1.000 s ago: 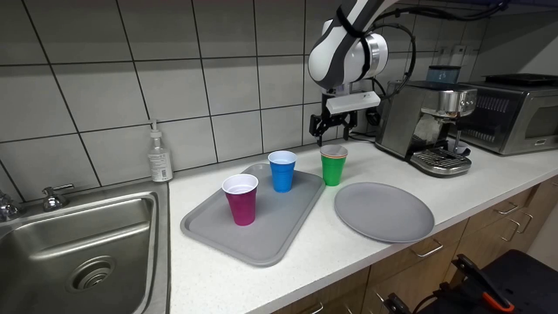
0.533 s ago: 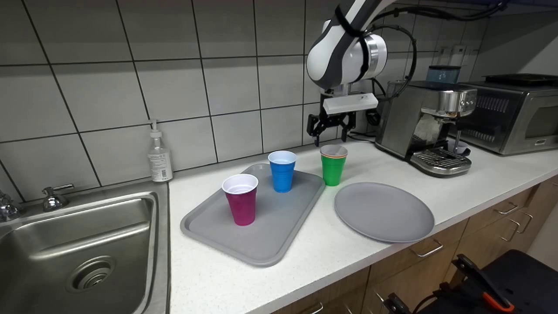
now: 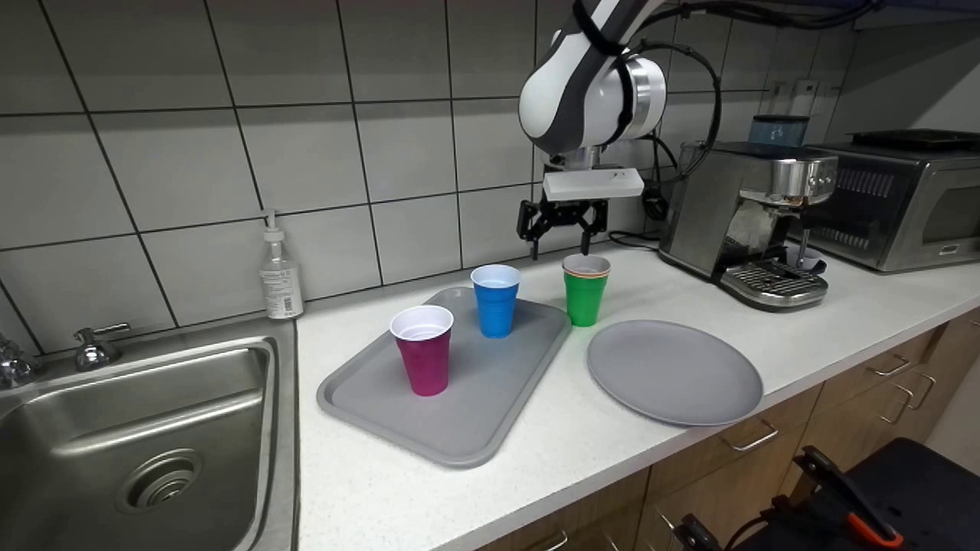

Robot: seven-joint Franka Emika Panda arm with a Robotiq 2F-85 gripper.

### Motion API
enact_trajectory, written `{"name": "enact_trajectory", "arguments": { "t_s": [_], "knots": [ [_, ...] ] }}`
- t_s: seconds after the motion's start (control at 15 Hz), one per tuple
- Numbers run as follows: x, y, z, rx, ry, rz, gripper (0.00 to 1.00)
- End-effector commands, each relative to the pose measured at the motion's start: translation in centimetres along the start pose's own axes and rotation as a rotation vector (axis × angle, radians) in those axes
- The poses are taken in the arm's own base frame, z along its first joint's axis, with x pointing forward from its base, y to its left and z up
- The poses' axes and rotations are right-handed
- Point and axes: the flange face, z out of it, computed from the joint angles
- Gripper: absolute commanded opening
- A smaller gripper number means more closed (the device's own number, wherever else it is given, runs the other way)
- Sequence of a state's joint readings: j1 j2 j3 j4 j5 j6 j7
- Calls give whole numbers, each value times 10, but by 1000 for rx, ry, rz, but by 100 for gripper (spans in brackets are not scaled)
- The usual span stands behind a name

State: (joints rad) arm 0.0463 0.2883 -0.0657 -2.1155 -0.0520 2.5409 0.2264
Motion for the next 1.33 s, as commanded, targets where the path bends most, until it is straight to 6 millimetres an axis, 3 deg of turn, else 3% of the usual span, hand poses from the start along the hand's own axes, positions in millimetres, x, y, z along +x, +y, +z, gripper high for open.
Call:
{"name": "enact_trajectory", "arguments": {
  "t_s": [0.0, 0.4, 1.27],
  "knots": [
    [-11, -21, -8, 18, 6, 56, 100],
    [-14, -46, 2, 34, -21, 122, 100],
    [0, -51, 19, 63, -53, 243, 100]
  ]
}}
